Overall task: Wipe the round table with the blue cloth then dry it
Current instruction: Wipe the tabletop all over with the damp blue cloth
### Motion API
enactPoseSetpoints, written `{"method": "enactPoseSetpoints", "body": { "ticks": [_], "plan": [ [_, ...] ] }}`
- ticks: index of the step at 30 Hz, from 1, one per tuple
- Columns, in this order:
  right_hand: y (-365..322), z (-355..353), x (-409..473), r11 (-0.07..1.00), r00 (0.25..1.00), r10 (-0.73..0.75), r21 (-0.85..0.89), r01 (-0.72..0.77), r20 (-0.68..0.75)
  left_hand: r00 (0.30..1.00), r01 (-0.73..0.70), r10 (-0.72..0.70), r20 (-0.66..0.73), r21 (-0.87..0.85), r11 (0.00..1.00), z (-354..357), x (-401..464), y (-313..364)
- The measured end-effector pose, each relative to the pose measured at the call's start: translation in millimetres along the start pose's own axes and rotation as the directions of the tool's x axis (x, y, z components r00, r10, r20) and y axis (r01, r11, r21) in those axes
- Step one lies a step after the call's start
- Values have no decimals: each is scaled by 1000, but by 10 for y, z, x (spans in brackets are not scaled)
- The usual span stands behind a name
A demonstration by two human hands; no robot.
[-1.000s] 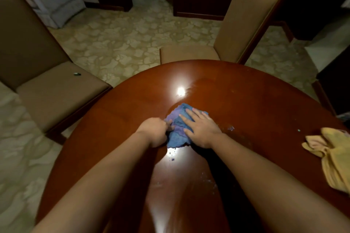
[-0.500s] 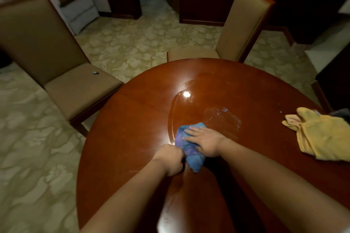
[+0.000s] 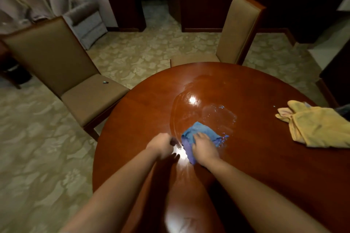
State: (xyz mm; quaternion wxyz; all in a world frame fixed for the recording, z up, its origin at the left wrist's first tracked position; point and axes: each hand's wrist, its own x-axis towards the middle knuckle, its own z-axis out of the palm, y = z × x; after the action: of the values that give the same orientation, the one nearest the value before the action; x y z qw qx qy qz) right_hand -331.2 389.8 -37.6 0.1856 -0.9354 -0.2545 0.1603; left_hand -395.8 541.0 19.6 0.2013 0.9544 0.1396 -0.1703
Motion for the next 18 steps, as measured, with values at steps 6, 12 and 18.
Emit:
{"method": "enactPoseSetpoints", "body": {
  "ticks": [6,12,18],
  "plan": [
    [-138,213,57,980,993,118,-158,-118,-13,999,47,-46,-6,87,995,-228,178,-242],
    [-230,172,173,966,974,189,-154,-206,-123,988,-55,45,147,65,996,-221,361,-465],
    [-199,-15,266,713,836,545,560,-422,-63,949,-175,144,279,90,980,-251,628,-523]
  ]
}}
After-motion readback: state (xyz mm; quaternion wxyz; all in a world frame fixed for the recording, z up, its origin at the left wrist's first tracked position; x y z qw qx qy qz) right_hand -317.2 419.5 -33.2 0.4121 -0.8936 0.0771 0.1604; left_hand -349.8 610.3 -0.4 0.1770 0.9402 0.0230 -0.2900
